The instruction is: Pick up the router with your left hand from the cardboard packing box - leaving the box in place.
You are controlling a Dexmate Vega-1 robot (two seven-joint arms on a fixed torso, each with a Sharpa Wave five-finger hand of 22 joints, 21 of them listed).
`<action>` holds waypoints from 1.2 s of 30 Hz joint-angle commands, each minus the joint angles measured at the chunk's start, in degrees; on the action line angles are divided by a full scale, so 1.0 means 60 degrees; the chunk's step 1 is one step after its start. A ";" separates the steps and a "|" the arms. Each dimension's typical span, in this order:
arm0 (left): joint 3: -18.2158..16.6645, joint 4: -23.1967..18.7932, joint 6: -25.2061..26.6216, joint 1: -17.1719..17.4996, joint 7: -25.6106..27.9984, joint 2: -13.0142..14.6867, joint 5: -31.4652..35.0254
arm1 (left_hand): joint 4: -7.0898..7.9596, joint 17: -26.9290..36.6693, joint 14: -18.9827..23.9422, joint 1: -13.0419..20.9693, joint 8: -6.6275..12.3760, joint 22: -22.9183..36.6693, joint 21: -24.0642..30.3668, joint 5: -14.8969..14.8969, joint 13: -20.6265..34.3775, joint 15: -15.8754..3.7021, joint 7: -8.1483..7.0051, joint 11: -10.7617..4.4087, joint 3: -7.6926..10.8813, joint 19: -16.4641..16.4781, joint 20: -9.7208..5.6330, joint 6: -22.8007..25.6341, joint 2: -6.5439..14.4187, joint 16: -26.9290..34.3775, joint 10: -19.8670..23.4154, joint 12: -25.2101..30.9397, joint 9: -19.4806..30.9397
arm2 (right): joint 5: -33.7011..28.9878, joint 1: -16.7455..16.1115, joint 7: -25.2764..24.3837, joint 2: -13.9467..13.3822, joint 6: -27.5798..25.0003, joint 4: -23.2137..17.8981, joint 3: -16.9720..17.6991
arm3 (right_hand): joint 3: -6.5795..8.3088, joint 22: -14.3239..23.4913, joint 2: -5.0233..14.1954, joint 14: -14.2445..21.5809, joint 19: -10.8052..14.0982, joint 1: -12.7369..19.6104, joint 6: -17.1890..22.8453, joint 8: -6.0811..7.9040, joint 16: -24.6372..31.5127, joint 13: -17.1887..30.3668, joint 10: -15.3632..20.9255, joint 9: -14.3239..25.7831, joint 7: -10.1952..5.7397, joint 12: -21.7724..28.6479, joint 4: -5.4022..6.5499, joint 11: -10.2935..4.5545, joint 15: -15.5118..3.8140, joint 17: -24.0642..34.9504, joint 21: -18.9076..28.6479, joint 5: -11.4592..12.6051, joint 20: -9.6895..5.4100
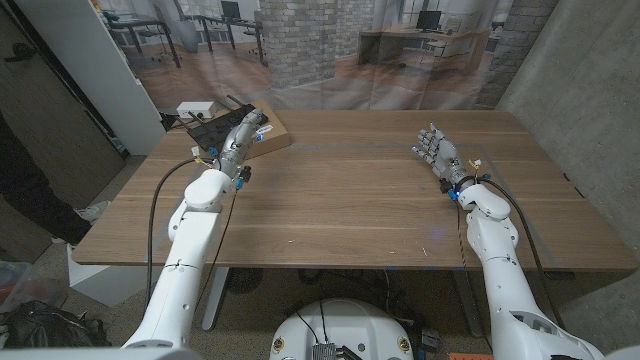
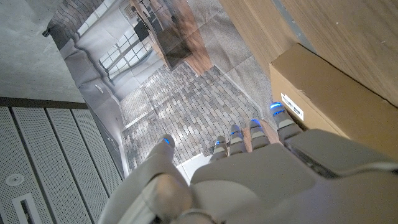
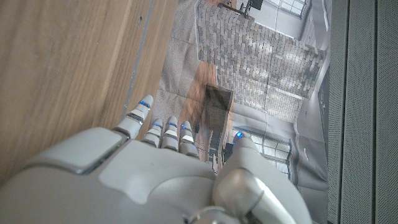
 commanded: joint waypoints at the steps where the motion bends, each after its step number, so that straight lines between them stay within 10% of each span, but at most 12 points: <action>1: -0.0316 -0.0506 0.0402 0.0097 0.0089 -0.0043 0.0291 | -0.0064 0.0030 0.0010 0.0027 0.0073 0.0040 0.0002 0.0024 0.0052 0.0068 -0.0002 0.0041 0.0001 -0.0007 0.0033 0.0056 -0.0083 0.0032 0.0068 0.0063 0.0030 | -0.0060 0.0009 0.0017 0.0005 -0.0053 -0.0070 0.0073 | 0.0046 0.0018 -0.0022 0.0014 0.0066 0.0045 0.0089 0.0091 0.0061 0.0022 0.0058 0.0026 0.0006 0.0046 -0.0024 0.0014 0.0073 0.0019 0.0058 0.0045 0.0012; 36: -0.1200 -0.1105 0.1196 0.0107 0.0085 0.0006 0.0262 | -0.0199 0.0039 -0.0016 0.0109 0.0088 0.0047 -0.0033 0.0017 0.0058 0.0100 0.0067 0.0050 -0.0001 0.0016 0.0028 0.0130 -0.0149 0.0037 0.0068 0.0072 0.0035 | -0.0111 -0.0077 0.0015 0.0047 -0.0108 -0.0237 0.0033 | 0.0049 0.0018 -0.0016 0.0021 0.0068 0.0037 0.0109 0.0093 0.0060 0.0023 0.0071 0.0024 0.0003 0.0045 -0.0031 0.0014 0.0076 0.0018 0.0057 0.0045 0.0012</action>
